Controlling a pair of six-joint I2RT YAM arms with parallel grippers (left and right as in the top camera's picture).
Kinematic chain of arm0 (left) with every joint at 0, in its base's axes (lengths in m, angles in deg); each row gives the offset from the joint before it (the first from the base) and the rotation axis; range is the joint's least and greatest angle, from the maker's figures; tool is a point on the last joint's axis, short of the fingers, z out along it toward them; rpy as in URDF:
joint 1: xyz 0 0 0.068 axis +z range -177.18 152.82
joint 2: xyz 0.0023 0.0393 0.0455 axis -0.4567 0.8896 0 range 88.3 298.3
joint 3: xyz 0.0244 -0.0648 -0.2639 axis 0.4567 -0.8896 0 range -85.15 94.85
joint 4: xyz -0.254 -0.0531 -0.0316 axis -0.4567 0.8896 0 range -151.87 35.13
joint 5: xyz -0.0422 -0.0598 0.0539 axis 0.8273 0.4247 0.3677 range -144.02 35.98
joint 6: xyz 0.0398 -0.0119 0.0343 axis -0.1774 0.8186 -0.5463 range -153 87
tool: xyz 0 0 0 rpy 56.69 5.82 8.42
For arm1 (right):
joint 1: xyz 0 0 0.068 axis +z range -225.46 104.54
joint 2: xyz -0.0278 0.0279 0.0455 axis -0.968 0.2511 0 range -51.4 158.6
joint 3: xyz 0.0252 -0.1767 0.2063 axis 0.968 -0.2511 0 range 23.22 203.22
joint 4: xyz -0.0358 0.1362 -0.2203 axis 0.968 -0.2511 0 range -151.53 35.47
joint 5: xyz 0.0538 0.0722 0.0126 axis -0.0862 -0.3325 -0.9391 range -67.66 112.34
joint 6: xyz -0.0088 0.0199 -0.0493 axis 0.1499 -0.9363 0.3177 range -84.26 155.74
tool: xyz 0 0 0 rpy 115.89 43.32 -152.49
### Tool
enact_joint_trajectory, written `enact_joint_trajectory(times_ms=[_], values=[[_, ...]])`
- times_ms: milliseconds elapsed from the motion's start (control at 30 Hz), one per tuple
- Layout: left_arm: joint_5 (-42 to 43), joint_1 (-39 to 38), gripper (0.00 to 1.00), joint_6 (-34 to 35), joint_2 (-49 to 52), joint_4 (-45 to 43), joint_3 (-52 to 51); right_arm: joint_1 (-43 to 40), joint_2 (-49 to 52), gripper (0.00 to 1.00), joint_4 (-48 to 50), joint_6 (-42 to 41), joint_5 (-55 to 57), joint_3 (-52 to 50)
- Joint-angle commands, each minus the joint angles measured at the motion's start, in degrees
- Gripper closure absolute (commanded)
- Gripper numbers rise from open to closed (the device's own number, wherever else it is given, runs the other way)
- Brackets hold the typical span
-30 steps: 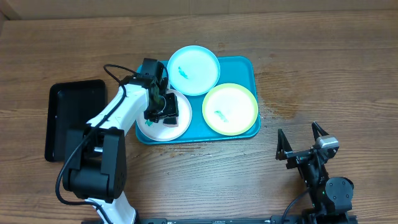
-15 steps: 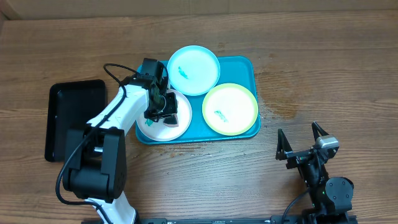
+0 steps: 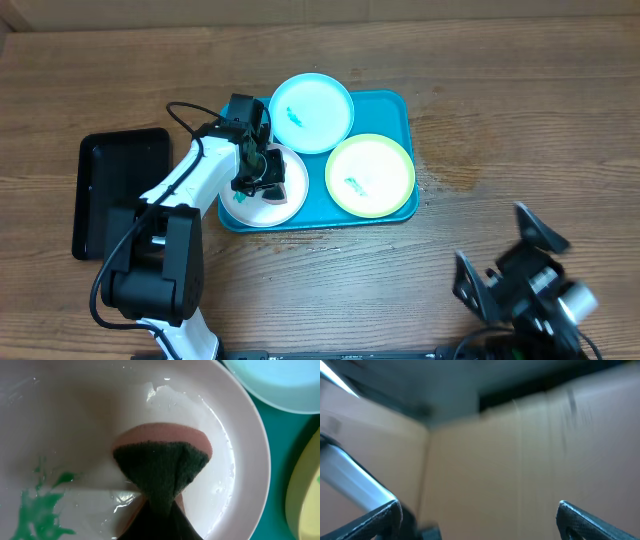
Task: Clean dirty plates on tray and stack at the side
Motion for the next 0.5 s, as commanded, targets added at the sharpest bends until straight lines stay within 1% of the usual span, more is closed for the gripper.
enact_joint_trajectory(times_ms=[0,67,100,167,233,300,367,400,467], values=[[-0.79,0.09,0.89,-0.04,-0.31,-0.15,-0.39,0.39,-0.20,0.00,3.04,-1.84,2.80,7.69],[-0.79,0.09,0.89,-0.02,-0.31,-0.15,-0.39,0.39,1.36,0.00,-4.07,3.85,5.03,15.41],[-0.79,0.09,0.88,-0.02,-0.31,-0.15,-0.39,0.39,2.89,0.00,-9.51,7.58,6.25,19.71],[-0.76,-0.02,0.87,-0.02,-0.31,-0.22,-0.39,0.39,8.87,0.00,-25.35,15.32,9.99,31.10],[-0.76,0.00,0.86,-0.02,-0.31,-0.35,-0.39,0.39,16.72,0.00,-42.29,20.22,11.52,42.56],[-0.76,-0.02,0.87,-0.02,-0.31,-0.35,-0.39,0.39,25.57,0.00,-58.27,20.90,9.62,53.02],[-0.76,0.00,0.89,0.07,-0.31,-0.39,-0.39,0.39,34.25,0.00,-72.78,17.99,2.38,61.51],[-0.76,0.00,0.89,0.52,-0.31,-0.46,-0.39,0.39,37.48,0.00,-77.48,16.94,-0.94,64.13],[-0.76,0.00,0.89,1.57,-0.31,-0.57,-0.39,0.39,43.82,0.00,-81.05,15.43,-8.68,67.30]])
